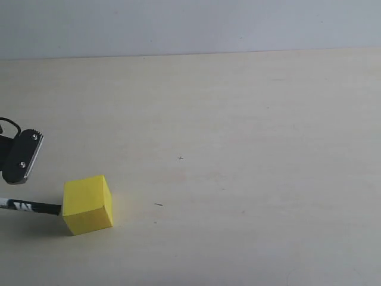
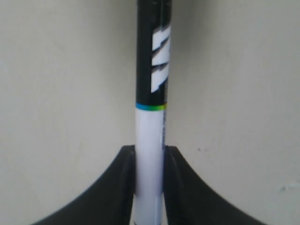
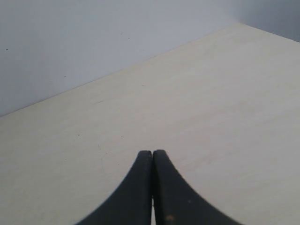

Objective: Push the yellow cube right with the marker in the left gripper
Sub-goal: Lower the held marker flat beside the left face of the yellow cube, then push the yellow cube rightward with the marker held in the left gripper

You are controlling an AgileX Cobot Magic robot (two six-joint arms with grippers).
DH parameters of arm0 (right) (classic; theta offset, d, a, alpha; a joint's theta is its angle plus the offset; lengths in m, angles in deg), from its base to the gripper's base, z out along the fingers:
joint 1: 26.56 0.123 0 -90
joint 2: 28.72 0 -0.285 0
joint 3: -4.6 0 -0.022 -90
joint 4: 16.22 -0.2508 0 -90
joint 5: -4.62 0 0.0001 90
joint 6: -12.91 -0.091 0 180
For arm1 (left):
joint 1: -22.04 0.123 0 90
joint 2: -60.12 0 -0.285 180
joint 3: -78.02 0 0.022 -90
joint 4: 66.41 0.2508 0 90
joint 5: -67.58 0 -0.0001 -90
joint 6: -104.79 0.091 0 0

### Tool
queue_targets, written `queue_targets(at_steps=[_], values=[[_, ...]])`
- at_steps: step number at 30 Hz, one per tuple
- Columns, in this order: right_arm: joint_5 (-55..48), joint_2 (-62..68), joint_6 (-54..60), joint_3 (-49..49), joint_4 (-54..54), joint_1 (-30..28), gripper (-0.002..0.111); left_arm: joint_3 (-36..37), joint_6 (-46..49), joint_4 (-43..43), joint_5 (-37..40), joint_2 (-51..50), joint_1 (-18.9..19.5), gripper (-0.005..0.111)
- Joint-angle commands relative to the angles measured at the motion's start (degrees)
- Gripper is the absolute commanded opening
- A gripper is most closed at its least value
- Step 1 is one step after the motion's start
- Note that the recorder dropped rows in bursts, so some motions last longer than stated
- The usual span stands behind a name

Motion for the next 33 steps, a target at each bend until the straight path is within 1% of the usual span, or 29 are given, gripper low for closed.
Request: queue_targets(at_steps=[1,7,10,12,13,16,18,19,20,22,25,28,30,32,33], values=[[0.2,-0.3,0.01,0.29,0.05,0.17,0.0,-0.16,-3.73,4.46,5.22,-0.15,0.86,0.0],[0.2,-0.3,0.01,0.29,0.05,0.17,0.0,-0.16,-3.73,0.93,3.4,-0.15,1.35,0.0],[0.2,-0.3,0.01,0.29,0.05,0.17,0.0,-0.16,-6.19,-1.56,1.42,-0.15,0.8,0.0],[0.2,-0.3,0.01,0.29,0.05,0.17,0.0,-0.16,-8.23,-2.44,-0.56,-0.15,-0.77,0.0],[0.2,-0.3,0.01,0.29,0.05,0.17,0.0,-0.16,-8.24,-3.28,-1.74,-0.15,-2.24,0.0],[0.2,-0.3,0.01,0.29,0.05,0.17,0.0,-0.67,-8.24,-4.82,-3.14,-0.15,-9.13,0.0],[0.2,-0.3,0.01,0.29,0.05,0.17,0.0,-1.14,-9.95,-1.33,-1.26,-0.15,-12.27,0.0],[0.2,-0.3,0.01,0.29,0.05,0.17,0.0,-1.14,-12.73,1.39,-0.33,-0.15,-13.21,0.0],[0.2,-0.3,0.01,0.29,0.05,0.17,0.0,-1.14,-18.13,6.06,1.29,-0.15,-13.44,0.0],[0.2,-0.3,0.01,0.29,0.05,0.17,0.0,-1.14,-21.48,9.06,1.66,-0.15,-11.99,0.0],[0.2,-0.3,0.01,0.29,0.05,0.17,0.0,-1.14,-21.48,9.3,-0.08,-0.15,-10.32,0.0],[0.2,-0.3,0.01,0.29,0.05,0.17,0.0,-1.14,-21.77,7.77,-5.9,-0.29,-9.51,0.0],[0.2,-0.3,0.01,0.29,0.05,0.17,0.0,-1.14,-21.65,4.29,-8.42,-0.83,-10.83,0.0],[0.2,-0.3,0.01,0.29,0.05,0.17,0.0,-1.14,-21.65,2.9,-7.31,-2.0,-13.96,0.0],[0.2,-0.3,0.01,0.29,0.05,0.17,0.0,-1.14,-21.65,2.48,-5.62,-2.75,-17.16,0.0]])
